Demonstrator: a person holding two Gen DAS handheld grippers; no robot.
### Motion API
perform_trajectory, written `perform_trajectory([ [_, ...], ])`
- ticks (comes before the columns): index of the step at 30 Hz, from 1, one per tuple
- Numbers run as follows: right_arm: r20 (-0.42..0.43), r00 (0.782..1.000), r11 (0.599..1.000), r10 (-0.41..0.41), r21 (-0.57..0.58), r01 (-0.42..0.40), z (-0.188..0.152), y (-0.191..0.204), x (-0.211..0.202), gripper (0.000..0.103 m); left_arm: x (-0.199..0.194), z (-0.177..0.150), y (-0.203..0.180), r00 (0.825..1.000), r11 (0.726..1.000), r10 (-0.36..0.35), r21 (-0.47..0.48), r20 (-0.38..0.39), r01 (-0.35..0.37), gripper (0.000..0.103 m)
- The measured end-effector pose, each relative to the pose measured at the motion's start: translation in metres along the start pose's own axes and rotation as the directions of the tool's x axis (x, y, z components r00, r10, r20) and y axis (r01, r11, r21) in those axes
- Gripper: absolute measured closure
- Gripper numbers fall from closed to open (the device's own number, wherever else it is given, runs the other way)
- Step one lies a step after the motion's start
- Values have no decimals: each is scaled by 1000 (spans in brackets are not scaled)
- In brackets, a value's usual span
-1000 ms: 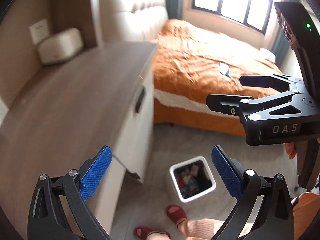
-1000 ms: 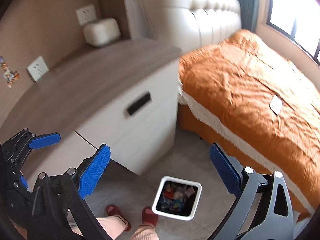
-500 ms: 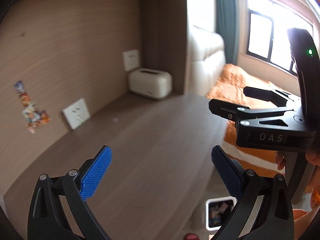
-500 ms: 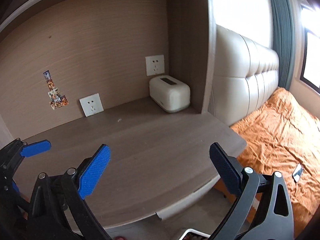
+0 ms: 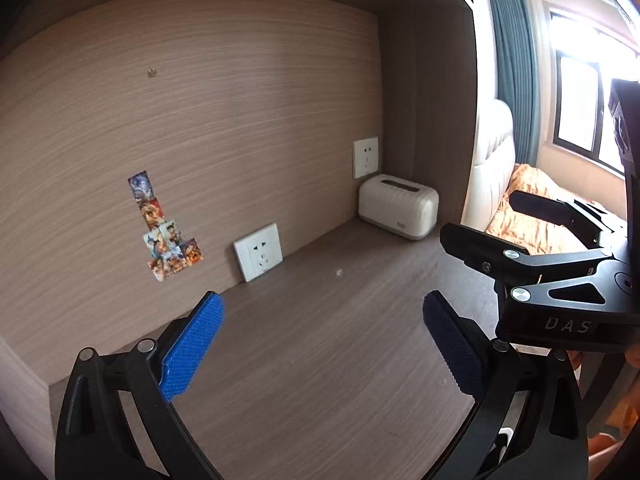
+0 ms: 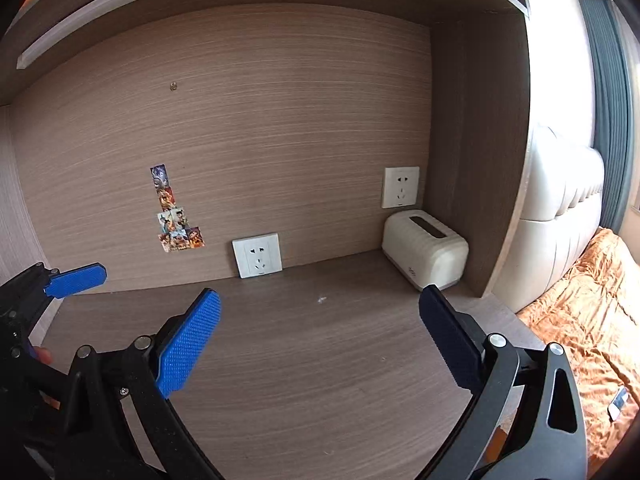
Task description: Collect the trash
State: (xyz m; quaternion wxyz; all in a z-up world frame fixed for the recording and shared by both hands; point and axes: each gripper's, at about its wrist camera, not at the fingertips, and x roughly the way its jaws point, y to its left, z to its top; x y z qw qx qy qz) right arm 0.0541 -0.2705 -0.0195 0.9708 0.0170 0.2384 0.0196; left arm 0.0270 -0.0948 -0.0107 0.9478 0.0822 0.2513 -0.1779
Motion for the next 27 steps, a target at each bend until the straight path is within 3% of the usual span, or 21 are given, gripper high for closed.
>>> perform_trajectory([
  [27,-12,999,998,-50,47,51,8,9,13,4,17,4,14,1000,1000,-10,17,15,10,5],
])
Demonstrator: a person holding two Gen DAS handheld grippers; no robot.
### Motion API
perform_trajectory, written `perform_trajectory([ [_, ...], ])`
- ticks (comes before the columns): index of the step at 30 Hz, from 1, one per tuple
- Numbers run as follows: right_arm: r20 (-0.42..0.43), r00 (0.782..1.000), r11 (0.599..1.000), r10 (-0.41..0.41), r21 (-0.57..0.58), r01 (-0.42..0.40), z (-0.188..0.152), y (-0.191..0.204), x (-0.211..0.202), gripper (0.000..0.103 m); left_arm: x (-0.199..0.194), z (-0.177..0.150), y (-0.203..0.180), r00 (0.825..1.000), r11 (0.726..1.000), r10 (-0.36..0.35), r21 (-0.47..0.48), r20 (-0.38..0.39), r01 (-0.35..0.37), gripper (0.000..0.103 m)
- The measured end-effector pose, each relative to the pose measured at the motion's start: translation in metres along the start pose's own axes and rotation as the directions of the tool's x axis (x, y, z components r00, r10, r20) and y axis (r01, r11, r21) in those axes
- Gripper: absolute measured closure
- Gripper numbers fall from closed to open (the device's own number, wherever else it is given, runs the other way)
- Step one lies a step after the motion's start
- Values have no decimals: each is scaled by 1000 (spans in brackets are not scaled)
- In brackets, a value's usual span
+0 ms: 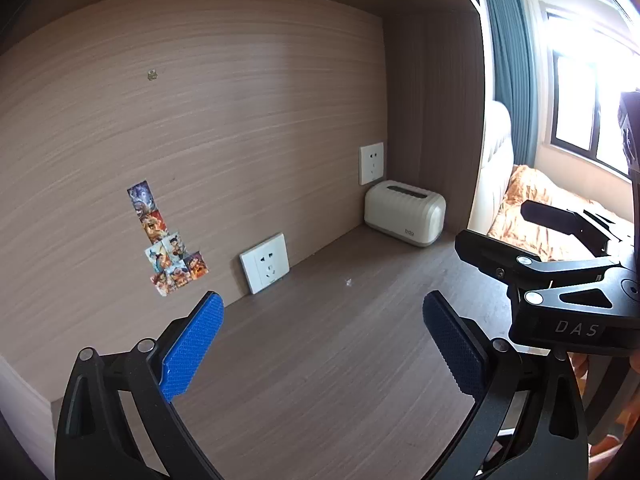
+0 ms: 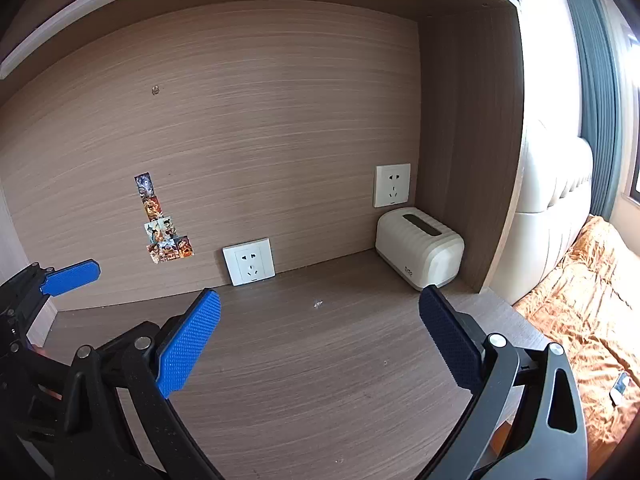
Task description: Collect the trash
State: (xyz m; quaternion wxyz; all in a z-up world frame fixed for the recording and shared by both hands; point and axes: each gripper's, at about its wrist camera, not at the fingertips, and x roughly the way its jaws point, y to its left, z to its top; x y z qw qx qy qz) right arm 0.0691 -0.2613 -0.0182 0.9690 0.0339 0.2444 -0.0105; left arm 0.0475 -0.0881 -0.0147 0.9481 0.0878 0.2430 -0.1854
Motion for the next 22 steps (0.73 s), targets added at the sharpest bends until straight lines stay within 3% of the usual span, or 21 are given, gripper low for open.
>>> perform_trajectory([
  [15,4,1000,1000,-6,4,6,-1,-3,-1,4,-1,0,-5,1000,1000,4,14,1,-4,5],
  [22,-16,1000,999,-14,40,15,-4,-10,-1,4,9,0,4,999,999,6,-39,-40,-8,5],
])
